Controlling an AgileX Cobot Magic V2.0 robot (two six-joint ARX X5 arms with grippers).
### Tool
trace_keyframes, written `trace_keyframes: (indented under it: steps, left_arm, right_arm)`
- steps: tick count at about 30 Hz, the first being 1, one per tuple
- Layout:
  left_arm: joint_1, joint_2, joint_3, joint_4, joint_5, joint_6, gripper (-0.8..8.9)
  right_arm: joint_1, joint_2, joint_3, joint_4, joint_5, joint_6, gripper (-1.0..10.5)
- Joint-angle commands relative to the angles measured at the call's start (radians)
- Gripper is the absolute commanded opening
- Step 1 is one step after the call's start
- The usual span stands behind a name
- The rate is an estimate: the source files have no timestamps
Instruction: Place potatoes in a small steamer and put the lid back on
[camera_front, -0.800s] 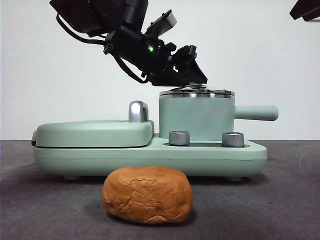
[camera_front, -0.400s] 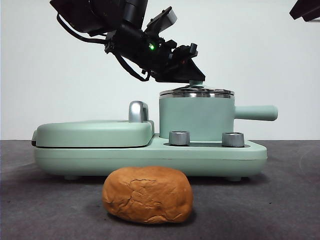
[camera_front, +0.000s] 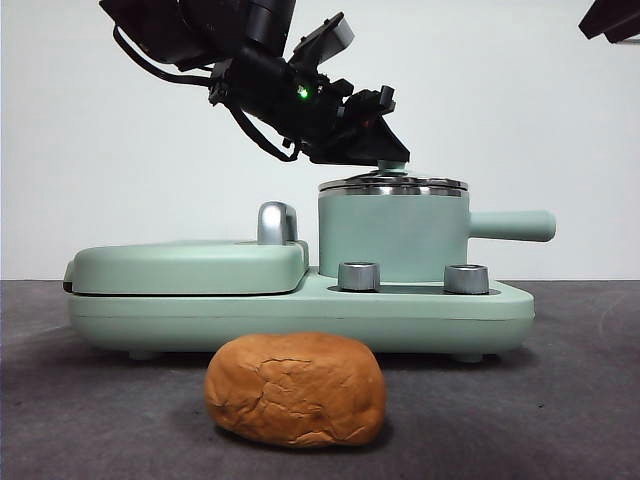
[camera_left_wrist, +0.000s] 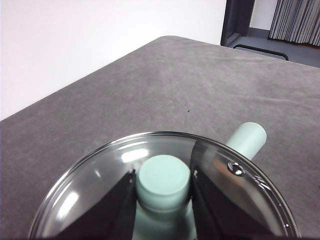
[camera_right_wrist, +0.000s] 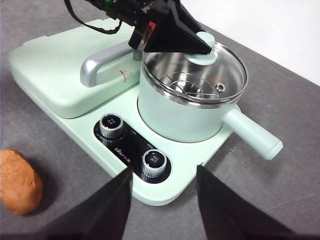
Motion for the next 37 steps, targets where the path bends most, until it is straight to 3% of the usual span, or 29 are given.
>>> trace_keyframes:
  steps: [1,7,11,18,25,32,37]
  left_arm:
    - [-0.005,-0.04,0.026,0.014,0.001,0.003,0.06]
    - [-0.005,-0.117,0.026,-0.039,0.001,-0.002,0.06]
    - [-0.004,-0.184,0.026,-0.176,-0.023,-0.054,0.09]
    - [-0.002,-0.296,0.026,-0.312,-0.04,-0.031,0.11]
    - [0.015,-0.389,0.025,-0.394,-0.051,-0.02,0.12]
    - [0.049,-0.463,0.013,-0.539,-0.051,0.03,0.13]
    - [0.068,-0.544,-0.037,-0.548,-0.051,0.03,0.13]
  right_arm:
    - [0.005,0.003,0.016,0.009,0.001,0.014,2.0]
    - [0.005,0.003,0.016,0.009,0.0,0.014,2.0]
    - [0.005,0.003,0.016,0.009,0.0,0.014,2.0]
    - [0.005,0.004,0.016,0.004,-0.002,0.012,2.0]
    - [0.012,0.023,0.016,-0.04,-0.039,-0.048,2.1]
    - [0.082,0.071,0.016,-0.036,-0.065,-0.05,2.6]
    - [0.169,0.124,0.016,-0.036,-0.064,-0.05,2.8]
